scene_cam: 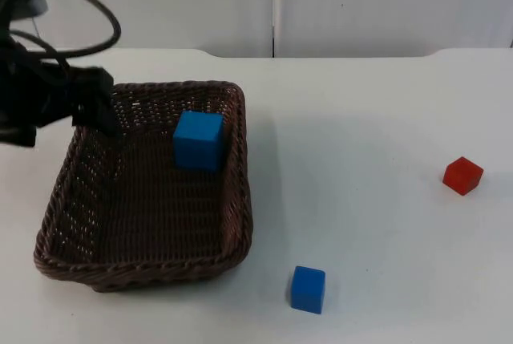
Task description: Pick up the basket with the left hand and place the largest block into the basket with the right hand.
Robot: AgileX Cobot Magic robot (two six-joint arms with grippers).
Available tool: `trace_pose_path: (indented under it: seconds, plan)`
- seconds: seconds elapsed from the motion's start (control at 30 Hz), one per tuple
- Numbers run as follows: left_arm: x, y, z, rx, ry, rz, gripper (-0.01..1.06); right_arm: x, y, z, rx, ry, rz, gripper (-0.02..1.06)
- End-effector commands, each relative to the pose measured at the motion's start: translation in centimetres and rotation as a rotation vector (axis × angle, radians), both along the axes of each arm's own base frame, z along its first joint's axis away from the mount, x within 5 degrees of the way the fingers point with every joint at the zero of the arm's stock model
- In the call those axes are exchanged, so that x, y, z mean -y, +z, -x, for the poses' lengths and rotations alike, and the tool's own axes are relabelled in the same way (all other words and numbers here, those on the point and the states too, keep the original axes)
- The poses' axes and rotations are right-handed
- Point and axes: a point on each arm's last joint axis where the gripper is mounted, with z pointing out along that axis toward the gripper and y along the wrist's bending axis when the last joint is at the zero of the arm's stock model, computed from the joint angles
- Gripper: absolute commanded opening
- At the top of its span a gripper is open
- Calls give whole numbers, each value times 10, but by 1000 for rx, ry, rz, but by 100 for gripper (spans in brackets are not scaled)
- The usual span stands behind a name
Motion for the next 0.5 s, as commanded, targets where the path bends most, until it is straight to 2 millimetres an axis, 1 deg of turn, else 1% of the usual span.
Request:
trace_pose_path:
  seconds: [0.0,0.1,0.13,0.27,0.47]
  plan:
    - [-1,11,1,29,-6,1,85,0,4,1,30,6,-21,105]
    - [0,23,6,52,-13,10,85,-1,5,1,40,5,-31,105]
    - [0,23,6,52,-13,10,85,-1,5,1,40,5,-31,105]
    - [1,36,13,68,-28,23,85,-1,5,1,36,3,-34,105]
    - [2,42,17,60,-43,33,85,-1,5,1,34,3,-36,105]
